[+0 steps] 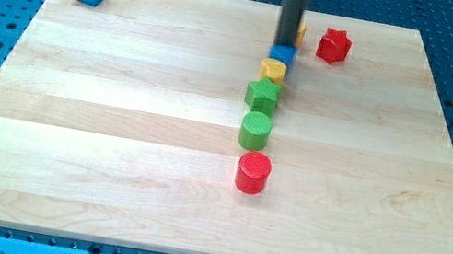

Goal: Move the green star to the top left of the heart

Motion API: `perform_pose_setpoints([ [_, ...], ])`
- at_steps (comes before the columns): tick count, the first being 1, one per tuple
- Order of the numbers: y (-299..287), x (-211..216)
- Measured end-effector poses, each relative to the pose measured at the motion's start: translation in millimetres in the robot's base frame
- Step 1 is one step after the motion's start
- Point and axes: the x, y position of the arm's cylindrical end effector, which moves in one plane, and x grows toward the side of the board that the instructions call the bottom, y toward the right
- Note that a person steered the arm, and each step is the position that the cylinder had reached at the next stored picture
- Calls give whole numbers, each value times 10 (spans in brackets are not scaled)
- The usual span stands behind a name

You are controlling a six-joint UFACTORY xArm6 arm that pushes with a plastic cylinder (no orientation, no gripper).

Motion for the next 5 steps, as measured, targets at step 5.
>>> perform_pose_setpoints([
  [5, -1069, 684],
])
